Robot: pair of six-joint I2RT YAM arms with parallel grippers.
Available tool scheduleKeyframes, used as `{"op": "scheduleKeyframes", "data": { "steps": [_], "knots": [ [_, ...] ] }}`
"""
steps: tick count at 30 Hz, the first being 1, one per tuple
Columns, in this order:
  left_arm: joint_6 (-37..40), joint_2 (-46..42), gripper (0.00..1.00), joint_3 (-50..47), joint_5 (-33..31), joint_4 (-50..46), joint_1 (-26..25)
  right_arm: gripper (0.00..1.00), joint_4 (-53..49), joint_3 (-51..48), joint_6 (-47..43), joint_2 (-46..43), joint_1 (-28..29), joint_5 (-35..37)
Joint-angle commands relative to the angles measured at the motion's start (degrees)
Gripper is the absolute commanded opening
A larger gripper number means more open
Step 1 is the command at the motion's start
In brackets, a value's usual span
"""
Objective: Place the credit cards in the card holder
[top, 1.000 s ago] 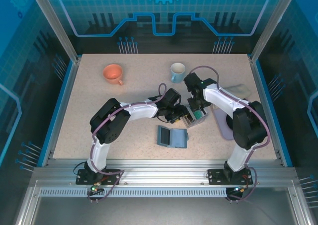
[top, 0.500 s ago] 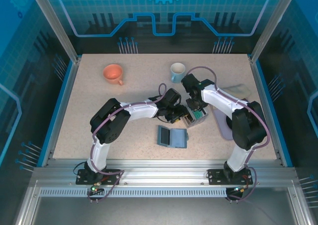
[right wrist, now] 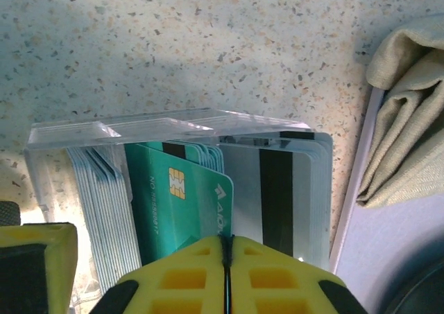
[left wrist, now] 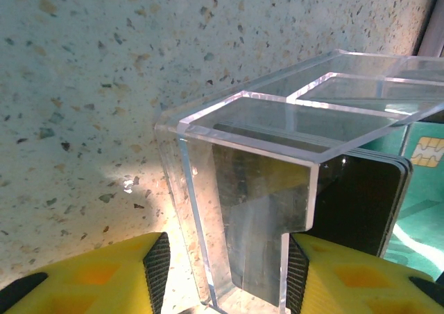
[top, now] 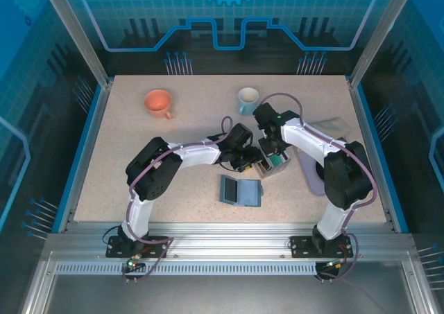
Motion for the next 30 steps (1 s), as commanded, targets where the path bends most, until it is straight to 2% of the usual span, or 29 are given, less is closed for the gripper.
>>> {"op": "scheduleKeyframes", "data": {
  "steps": [1,4,13,24,28,30],
  "knots": [
    [0.3,2.1,0.49,-0.6,0.8,-3.4,0.4,0.03,-2.5,1.3,0.4,-1.3,0.2,-2.0],
    [0.5,2.0,0.49,-0.5,0.7,-3.3,0.4,0.0,-3.0,1.5,0.9,-2.8,-0.1,-5.0],
    [2.1,0.1,0.5,-0.4,0.5,-3.6,0.4,0.0,-3.3,-0.1,3.0,-8.0,-1.5,-12.7],
    [4.2,-8.3,0.57,-4.2,-0.4,-0.1,0.6,0.0,-2.1,-1.5,6.0,-13.8,-5.2,-19.5],
    [3.3,-14.2,0.62,-9.0,0.7,4.8,1.9,0.0,-0.2,-2.9,8.9,-18.5,-8.0,-26.2],
    [2.7,-18.1,0.67,-12.7,2.9,9.2,3.2,0.0,1.8,-4.2,11.2,-21.3,-10.5,-32.5]
  ]
}}
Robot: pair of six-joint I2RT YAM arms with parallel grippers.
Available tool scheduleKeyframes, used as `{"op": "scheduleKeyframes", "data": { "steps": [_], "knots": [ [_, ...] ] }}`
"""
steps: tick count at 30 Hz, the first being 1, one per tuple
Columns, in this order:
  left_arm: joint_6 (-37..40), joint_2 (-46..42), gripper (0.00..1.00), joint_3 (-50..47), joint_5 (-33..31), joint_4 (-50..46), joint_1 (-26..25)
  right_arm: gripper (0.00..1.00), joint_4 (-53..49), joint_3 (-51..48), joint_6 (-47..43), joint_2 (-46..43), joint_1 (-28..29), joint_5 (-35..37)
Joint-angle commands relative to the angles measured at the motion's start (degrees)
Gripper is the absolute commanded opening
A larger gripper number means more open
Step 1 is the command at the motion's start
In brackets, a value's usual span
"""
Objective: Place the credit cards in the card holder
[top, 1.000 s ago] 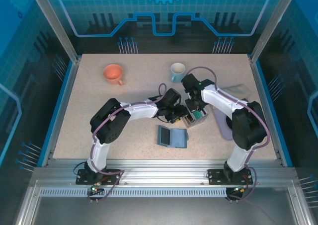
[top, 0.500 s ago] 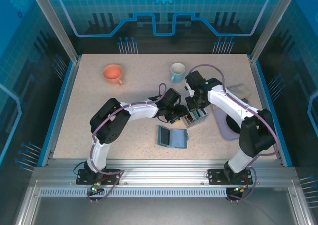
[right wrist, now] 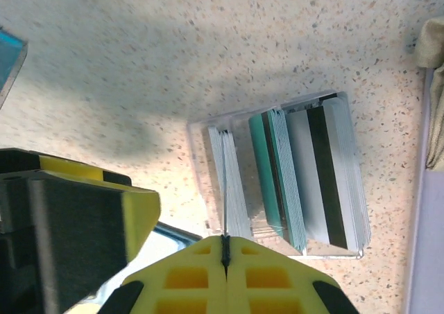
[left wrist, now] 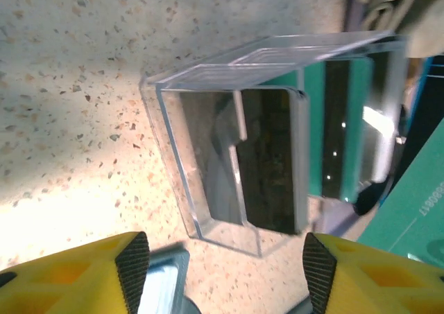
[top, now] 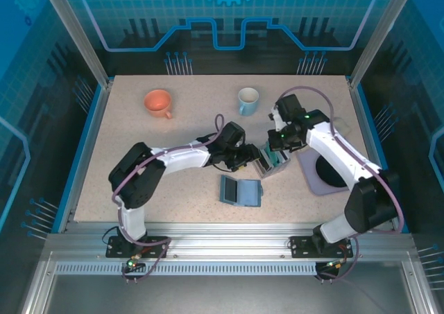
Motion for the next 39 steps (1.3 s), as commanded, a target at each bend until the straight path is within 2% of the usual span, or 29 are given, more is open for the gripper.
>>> {"op": "scheduleKeyframes", "data": {
  "steps": [1,3,5,9,12,16,21,23,32,39],
  "knots": [
    [-0.6,-7.3,0.69,-5.1,3.7,8.0,2.5,0.0,3.5,-2.2,5.5,-5.5,-4.2,-12.4],
    [-2.0,-10.6,0.73,-8.7,7.9,14.7,4.2,0.0,7.2,-4.4,8.6,-8.1,-6.6,-20.7],
    [-3.3,-12.1,0.76,-10.6,12.4,20.1,5.9,0.0,9.8,-5.6,11.1,-9.5,-7.9,-26.0],
    [-4.3,-12.2,0.77,-10.4,20.1,26.4,7.1,0.0,15.4,-7.3,16.2,-10.5,-9.0,-35.1],
    [-5.9,-11.6,0.76,-9.9,22.7,30.5,7.1,0.0,19.1,-8.6,19.4,-10.6,-9.0,-38.9],
    [-6.4,-11.4,0.7,-9.8,23.3,32.3,7.1,0.0,20.2,-9.0,20.4,-10.7,-9.0,-39.9],
    [-7.0,-11.1,0.48,-9.8,24.2,34.3,7.2,0.0,20.5,-9.3,20.5,-10.1,-8.9,-40.8],
    [-6.9,-11.4,0.45,-10.0,24.2,34.2,7.2,0.0,19.6,-9.3,20.0,-9.9,-8.9,-39.9],
    [-5.4,-12.7,0.38,-10.6,24.1,32.7,7.4,0.0,18.4,-9.4,18.9,-9.0,-9.2,-40.0],
    [-4.4,-13.7,0.42,-11.1,23.7,30.7,7.4,0.0,17.1,-9.3,17.6,-8.7,-9.4,-40.2]
  ]
}}
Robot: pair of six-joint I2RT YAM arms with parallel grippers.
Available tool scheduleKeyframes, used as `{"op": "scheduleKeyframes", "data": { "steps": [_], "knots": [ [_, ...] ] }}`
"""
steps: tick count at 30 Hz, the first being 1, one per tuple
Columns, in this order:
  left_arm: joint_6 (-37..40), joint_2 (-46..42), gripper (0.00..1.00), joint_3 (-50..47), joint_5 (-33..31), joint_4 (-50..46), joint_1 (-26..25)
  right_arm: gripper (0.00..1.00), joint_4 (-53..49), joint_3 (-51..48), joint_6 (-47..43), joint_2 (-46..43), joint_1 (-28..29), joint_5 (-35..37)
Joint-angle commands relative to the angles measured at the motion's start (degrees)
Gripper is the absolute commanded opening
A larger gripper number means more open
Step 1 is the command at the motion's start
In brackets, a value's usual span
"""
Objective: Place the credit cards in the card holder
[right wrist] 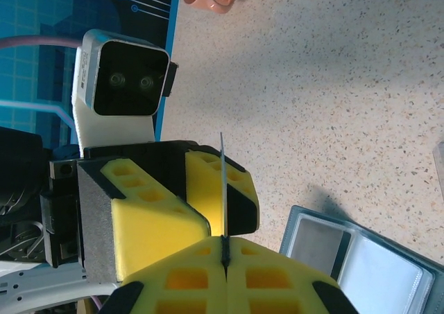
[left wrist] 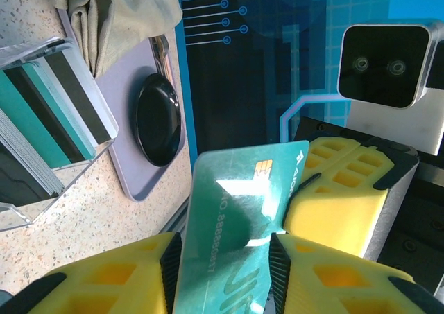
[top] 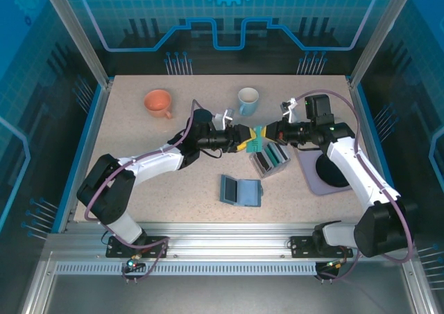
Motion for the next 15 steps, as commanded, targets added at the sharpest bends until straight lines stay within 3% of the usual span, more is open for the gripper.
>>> {"op": "scheduleKeyframes", "data": {
  "steps": [1,10,15],
  "knots": [
    [1.6,-2.4,0.42,-1.1,1.1,-0.8,0.4,0.0,-1.5,-0.6,-1.3,0.5,-1.0,-1.9],
    [1.9,-3.4,0.39,-2.3,0.8,-1.1,0.5,0.0,-1.7,-1.2,-1.9,0.8,-1.1,-2.2],
    [2.1,-4.0,0.28,-2.7,0.4,-1.5,0.5,0.0,-1.8,-2.1,-2.2,1.1,-1.1,-1.8]
  ]
}}
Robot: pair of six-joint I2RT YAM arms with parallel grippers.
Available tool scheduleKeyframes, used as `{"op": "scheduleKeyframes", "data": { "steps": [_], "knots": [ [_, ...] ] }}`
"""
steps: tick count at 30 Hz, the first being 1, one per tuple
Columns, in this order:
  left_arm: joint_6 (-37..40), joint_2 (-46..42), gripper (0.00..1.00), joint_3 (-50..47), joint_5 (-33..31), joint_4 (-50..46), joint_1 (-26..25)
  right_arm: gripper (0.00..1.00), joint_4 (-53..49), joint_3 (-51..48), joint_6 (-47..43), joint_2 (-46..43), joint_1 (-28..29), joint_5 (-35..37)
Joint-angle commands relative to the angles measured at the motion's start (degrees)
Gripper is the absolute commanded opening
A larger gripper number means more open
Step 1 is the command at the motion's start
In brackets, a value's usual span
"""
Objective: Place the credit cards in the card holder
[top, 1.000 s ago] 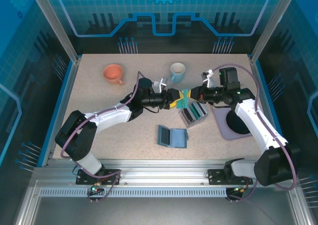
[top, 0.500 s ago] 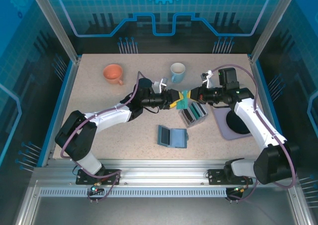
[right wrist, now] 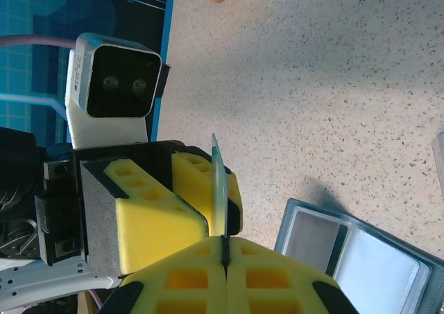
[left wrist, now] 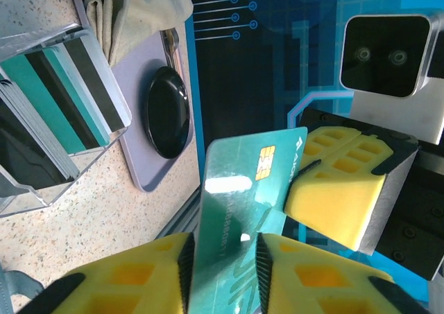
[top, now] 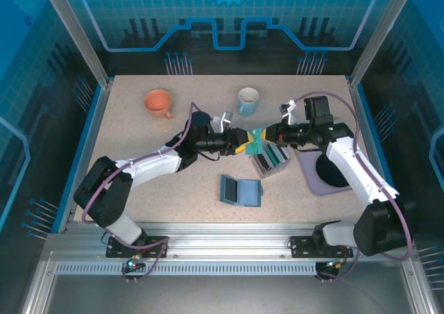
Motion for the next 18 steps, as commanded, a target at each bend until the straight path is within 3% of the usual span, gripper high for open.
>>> {"op": "scheduleKeyframes", "data": {
  "steps": [1,10,18],
  "knots": [
    [1.7,-2.3,0.27,-0.6,0.6,-0.4,0.4,0.0,-1.3,-1.4,-1.0,0.6,-1.1,-1.0],
    [1.4,-4.2,0.1,-3.5,-0.2,-1.2,0.5,0.02,-1.4,-3.7,-1.3,0.3,-0.6,0.1],
    [8.4,-9.0,0.01,-7.3,-8.8,-18.6,-3.4,0.33,-6.0,-9.0,-2.9,-2.6,6.9,17.8]
  ]
}}
